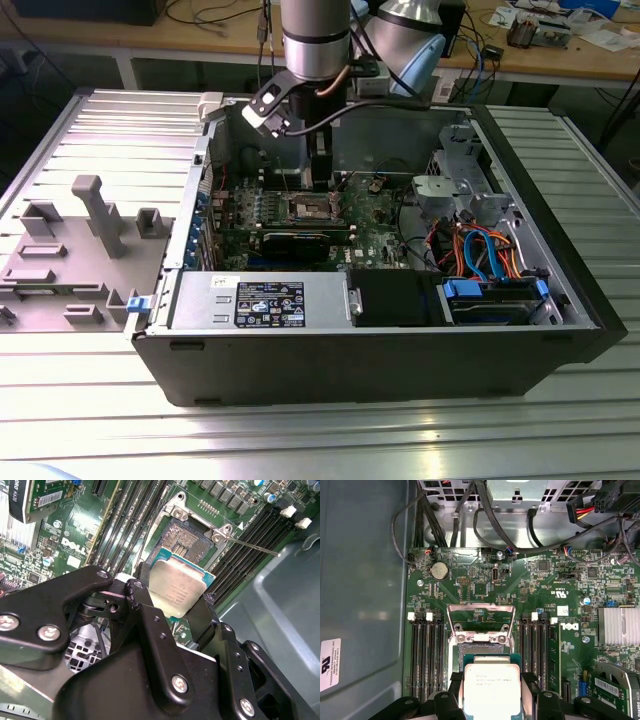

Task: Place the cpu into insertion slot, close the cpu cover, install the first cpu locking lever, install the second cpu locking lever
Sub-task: 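Place the cpu into insertion slot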

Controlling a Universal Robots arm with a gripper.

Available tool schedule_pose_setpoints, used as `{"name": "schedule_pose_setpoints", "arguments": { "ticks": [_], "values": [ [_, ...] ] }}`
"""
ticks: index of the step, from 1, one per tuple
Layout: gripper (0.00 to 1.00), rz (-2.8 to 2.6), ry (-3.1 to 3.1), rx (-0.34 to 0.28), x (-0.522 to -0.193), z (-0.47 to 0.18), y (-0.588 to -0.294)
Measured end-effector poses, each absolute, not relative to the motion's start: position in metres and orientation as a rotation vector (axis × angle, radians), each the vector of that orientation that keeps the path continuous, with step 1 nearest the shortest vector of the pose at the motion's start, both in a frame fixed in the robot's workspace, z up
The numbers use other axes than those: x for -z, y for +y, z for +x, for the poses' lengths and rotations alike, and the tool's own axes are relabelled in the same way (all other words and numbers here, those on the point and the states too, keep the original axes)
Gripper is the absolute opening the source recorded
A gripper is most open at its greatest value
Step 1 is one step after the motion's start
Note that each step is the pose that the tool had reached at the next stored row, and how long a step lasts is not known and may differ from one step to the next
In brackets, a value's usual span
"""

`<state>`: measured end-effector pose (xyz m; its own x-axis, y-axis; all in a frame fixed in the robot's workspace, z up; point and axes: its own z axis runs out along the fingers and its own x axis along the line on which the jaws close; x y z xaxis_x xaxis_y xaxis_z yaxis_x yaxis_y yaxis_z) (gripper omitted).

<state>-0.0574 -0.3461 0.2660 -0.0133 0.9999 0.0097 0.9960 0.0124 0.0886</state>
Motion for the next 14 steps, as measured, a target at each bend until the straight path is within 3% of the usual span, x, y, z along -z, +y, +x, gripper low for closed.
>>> {"name": "schedule_pose_setpoints", "arguments": {
  "ticks": [14],
  "values": [
    [0.54,2.167,2.195,-0.108,-0.2593,-0.0574,-0.3461]
  ]
}}
